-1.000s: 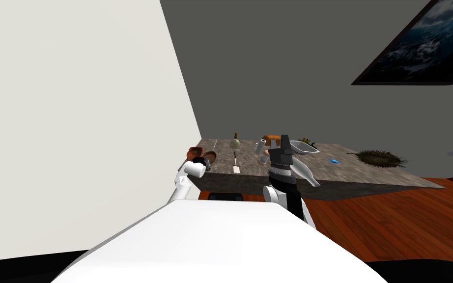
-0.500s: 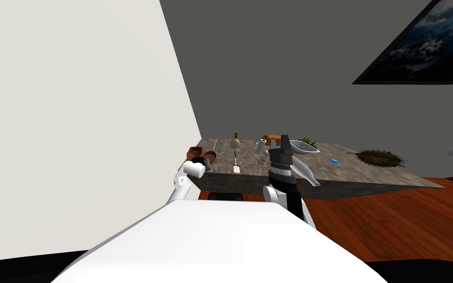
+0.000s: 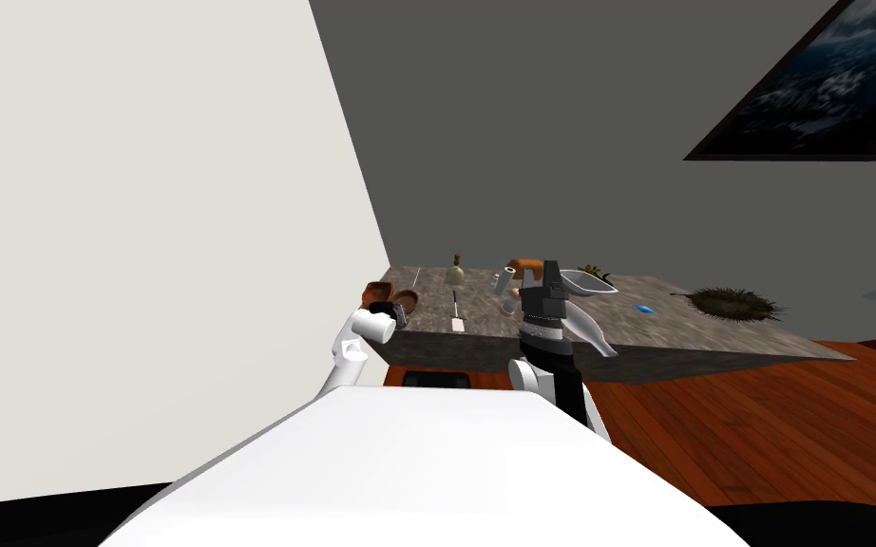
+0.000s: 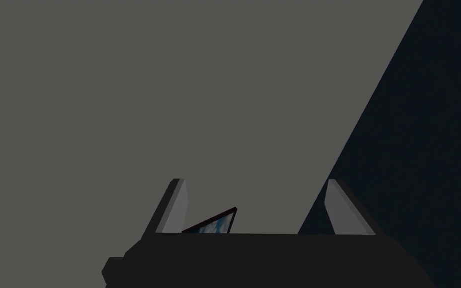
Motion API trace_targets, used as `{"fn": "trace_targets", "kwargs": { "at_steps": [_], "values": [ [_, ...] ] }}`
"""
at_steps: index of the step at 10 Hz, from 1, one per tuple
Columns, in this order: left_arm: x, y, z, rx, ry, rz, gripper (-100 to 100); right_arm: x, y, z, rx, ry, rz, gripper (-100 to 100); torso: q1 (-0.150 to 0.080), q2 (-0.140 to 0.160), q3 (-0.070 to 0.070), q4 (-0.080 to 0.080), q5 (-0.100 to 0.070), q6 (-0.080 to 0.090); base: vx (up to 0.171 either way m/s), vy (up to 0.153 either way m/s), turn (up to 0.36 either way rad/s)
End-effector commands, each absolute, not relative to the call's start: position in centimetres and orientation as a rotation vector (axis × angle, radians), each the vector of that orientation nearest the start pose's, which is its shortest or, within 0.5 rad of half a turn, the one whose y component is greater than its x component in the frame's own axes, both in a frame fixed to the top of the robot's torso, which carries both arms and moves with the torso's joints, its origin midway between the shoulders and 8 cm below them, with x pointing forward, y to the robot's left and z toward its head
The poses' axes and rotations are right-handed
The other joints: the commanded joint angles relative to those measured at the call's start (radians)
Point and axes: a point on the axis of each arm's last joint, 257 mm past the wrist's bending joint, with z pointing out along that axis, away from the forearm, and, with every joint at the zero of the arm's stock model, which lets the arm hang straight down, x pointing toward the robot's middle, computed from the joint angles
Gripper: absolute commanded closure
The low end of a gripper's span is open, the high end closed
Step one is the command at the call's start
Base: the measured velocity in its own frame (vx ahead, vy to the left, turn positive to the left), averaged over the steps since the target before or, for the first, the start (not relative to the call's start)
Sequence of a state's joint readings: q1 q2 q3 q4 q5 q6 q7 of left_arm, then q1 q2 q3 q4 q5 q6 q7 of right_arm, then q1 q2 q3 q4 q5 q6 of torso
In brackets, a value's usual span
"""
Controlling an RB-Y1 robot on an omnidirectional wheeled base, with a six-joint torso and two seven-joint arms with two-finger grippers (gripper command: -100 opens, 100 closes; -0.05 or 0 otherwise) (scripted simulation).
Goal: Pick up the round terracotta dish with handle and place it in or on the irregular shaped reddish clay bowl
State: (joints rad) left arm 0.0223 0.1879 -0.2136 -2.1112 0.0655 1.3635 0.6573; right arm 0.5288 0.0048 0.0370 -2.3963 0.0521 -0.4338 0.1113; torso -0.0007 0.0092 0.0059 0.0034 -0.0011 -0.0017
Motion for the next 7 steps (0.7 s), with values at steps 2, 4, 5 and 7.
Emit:
{"fn": "trace_targets", "kwargs": {
  "at_steps": [2, 4, 5, 7],
  "values": [
    [43.4, 18.3, -28.6, -2.203, 1.497, -0.877, 100, 33.1, -26.3, 5.4, 0.573, 0.645, 1.195, 0, 0.000, 0.008, 0.004, 0.001, 0.000, 0.000, -0.235, 0.014, -0.001],
    [44.3, 18.5, -27.5, -2.206, 1.482, -0.889, 100, 33.1, -26.3, 5.4, 0.573, 0.645, 1.195, 0, 0.001, 0.009, 0.006, 0.003, 0.000, 0.000, -0.158, 0.028, -0.021],
    [44.7, 18.7, -26.9, -2.209, 1.473, -0.893, 100, 33.1, -26.3, 5.4, 0.573, 0.645, 1.195, 0, 0.001, 0.006, 0.005, 0.003, 0.000, 0.000, -0.122, 0.008, -0.030],
    [45.6, 19.1, -25.6, -2.218, 1.452, -0.898, 100, 33.1, -26.3, 5.4, 0.573, 0.645, 1.195, 0, -0.001, 0.007, 0.005, 0.003, -0.001, 0.000, -0.161, 0.002, -0.034]
  ]
}}
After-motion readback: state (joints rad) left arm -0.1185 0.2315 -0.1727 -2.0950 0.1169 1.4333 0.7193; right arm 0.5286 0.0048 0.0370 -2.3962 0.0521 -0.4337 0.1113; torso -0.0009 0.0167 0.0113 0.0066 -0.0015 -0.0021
